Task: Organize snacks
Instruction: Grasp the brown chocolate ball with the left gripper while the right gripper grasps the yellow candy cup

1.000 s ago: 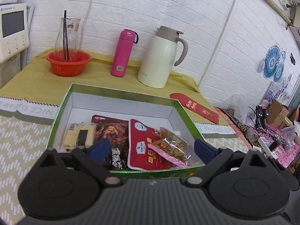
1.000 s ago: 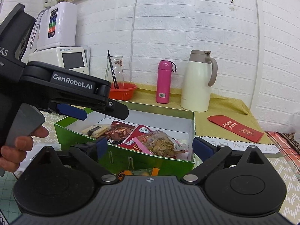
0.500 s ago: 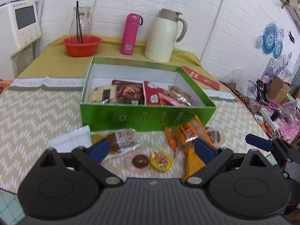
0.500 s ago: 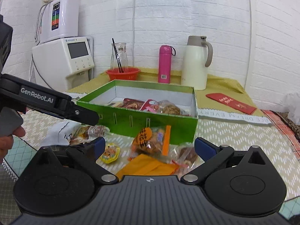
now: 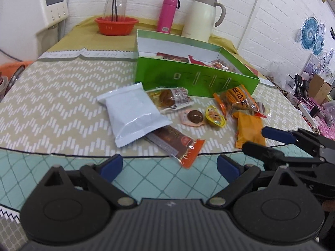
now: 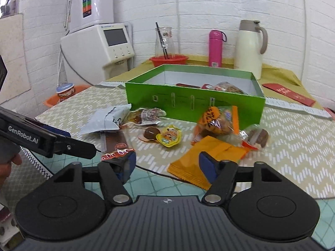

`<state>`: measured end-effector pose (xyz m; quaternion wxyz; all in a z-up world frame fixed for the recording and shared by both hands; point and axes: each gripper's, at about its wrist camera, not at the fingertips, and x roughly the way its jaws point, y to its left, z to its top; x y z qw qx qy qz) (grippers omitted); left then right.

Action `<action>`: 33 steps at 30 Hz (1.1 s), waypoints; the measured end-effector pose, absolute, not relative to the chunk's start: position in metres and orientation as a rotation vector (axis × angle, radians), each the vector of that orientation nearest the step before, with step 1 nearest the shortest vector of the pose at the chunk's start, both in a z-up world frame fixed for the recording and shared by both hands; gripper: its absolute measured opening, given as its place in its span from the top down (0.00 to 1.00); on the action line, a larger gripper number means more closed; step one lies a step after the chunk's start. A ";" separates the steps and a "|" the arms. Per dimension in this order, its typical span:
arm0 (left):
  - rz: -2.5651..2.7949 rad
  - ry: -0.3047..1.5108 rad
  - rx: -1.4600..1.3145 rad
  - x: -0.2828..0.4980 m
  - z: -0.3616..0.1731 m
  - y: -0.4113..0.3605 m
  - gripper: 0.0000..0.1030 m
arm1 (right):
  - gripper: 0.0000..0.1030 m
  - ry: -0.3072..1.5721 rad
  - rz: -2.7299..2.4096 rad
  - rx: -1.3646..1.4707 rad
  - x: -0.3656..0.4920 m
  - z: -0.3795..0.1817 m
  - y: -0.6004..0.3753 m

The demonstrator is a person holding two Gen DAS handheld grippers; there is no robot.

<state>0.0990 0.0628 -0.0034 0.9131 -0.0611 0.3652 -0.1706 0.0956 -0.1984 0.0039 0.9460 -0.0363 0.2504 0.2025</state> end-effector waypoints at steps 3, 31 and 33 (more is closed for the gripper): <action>-0.359 0.714 -0.130 0.092 0.002 0.072 0.07 | 0.22 0.510 0.428 -0.109 0.113 0.004 -0.186; -0.485 0.731 0.064 0.171 -0.005 -0.016 0.41 | 0.38 0.550 0.380 -0.035 0.089 -0.011 -0.231; -0.460 0.750 0.083 0.181 -0.013 -0.020 0.42 | 0.38 0.551 0.387 -0.036 0.088 -0.013 -0.230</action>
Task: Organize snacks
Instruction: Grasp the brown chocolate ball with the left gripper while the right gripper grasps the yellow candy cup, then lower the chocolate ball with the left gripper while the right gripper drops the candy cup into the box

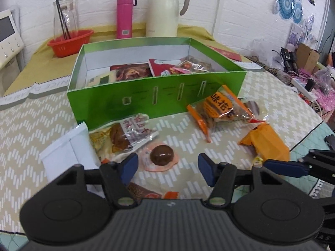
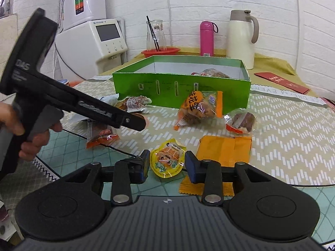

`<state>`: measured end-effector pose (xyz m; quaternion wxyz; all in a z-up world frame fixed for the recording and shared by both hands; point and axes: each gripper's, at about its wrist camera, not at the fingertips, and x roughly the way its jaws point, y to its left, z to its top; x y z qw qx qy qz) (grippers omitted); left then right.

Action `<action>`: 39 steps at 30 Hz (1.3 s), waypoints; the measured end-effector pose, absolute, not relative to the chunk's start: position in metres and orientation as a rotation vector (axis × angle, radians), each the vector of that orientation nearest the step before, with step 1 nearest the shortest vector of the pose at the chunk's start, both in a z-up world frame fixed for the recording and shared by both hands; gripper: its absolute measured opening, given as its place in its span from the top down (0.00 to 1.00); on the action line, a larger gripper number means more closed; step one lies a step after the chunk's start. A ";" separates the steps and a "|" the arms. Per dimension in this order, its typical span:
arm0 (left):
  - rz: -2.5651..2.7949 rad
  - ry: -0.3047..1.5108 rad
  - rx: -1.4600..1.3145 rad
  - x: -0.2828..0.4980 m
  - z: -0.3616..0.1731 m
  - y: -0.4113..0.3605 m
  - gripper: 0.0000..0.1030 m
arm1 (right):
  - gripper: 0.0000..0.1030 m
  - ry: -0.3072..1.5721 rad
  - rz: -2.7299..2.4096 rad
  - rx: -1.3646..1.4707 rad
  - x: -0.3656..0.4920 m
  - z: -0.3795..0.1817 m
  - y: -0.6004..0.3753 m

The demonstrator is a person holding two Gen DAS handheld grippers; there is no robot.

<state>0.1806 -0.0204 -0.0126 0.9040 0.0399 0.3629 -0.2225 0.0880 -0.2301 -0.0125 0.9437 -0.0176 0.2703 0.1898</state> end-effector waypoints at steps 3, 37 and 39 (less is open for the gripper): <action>-0.451 0.764 0.091 0.187 -0.019 -0.024 0.43 | 0.36 0.579 0.397 -0.006 0.091 -0.019 -0.232; -0.441 0.617 -0.104 0.203 0.060 0.016 0.67 | 0.38 0.385 0.368 -0.024 0.164 0.043 -0.204; -0.421 0.612 -0.099 0.214 0.061 0.015 0.67 | 0.38 0.385 0.348 -0.022 0.181 0.043 -0.200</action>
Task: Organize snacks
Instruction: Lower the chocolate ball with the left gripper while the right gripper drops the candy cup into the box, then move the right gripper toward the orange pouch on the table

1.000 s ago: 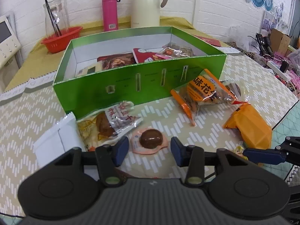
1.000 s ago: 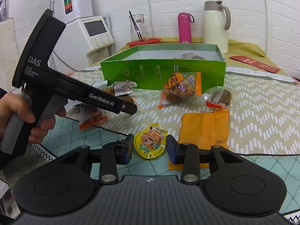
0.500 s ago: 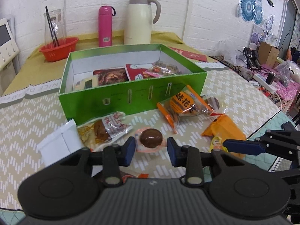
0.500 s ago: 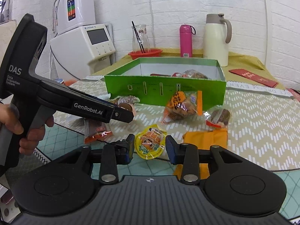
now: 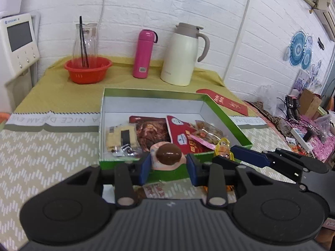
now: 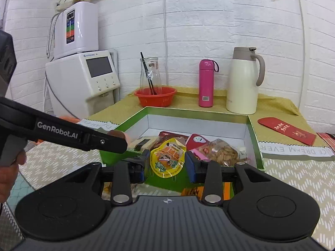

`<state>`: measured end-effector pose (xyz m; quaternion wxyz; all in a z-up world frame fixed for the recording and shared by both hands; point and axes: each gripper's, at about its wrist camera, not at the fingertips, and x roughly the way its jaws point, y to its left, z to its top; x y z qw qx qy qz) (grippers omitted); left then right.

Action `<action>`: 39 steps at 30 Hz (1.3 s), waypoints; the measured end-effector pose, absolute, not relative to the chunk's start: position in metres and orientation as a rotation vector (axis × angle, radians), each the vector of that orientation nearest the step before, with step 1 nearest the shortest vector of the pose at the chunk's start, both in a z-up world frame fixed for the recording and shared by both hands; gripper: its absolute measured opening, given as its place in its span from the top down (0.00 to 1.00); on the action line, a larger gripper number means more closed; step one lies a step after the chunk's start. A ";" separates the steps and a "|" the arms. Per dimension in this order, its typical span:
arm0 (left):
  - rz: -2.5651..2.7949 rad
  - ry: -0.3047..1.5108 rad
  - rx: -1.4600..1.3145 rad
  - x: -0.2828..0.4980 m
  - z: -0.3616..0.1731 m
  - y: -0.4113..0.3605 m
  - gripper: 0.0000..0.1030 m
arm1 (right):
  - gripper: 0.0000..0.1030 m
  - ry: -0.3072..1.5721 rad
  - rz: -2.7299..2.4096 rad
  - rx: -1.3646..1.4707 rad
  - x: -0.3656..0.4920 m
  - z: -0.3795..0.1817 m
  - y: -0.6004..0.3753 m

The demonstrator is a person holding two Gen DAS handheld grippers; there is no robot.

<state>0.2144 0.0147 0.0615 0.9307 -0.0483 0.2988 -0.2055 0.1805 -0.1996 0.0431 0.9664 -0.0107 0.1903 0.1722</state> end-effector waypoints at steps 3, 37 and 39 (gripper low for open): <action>-0.400 0.617 -0.107 0.234 0.063 0.014 0.67 | 0.38 0.403 0.325 0.001 0.205 0.040 -0.197; -0.318 0.554 -0.072 0.227 0.065 0.009 0.10 | 0.00 0.383 0.338 -0.011 0.196 0.033 -0.200; -0.336 0.557 -0.063 0.219 0.067 0.007 0.10 | 0.00 0.379 0.339 -0.011 0.188 0.037 -0.201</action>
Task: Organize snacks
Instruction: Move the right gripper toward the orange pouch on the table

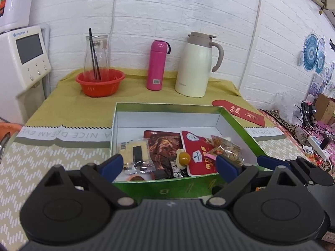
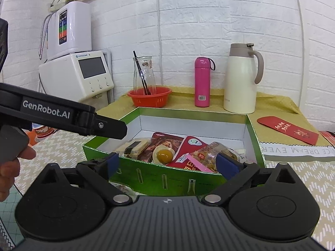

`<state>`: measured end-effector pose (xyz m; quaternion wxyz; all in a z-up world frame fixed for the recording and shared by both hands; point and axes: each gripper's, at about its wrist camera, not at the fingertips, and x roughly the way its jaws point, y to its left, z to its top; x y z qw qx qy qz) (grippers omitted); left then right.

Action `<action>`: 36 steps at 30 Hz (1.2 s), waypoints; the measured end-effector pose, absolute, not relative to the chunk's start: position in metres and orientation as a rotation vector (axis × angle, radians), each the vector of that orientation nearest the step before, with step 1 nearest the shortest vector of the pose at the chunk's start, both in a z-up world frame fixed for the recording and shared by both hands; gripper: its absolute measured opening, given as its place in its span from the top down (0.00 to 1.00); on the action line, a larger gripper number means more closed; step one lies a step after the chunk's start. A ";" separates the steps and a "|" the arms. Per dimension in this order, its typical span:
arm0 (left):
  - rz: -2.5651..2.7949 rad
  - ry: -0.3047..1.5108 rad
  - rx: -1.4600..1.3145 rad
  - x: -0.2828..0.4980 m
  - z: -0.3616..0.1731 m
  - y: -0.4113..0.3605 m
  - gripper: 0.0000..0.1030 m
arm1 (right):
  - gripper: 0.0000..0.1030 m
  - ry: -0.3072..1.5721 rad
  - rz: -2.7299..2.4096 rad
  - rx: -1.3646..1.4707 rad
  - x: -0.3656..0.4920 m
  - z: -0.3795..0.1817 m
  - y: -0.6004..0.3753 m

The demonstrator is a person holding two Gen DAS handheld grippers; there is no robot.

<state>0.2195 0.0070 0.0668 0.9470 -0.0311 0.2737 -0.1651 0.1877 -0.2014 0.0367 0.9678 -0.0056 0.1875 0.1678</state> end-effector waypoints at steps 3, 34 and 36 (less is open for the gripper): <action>-0.359 0.563 -0.043 0.204 0.068 0.004 0.10 | 0.00 0.375 0.345 -0.024 0.173 0.041 -0.204; -0.328 0.743 -0.043 0.076 -0.017 0.025 0.10 | 0.00 0.592 0.127 0.017 0.097 -0.017 -0.260; -0.326 0.750 -0.053 0.077 -0.018 0.027 0.10 | 0.03 0.602 0.123 0.005 0.097 -0.020 -0.257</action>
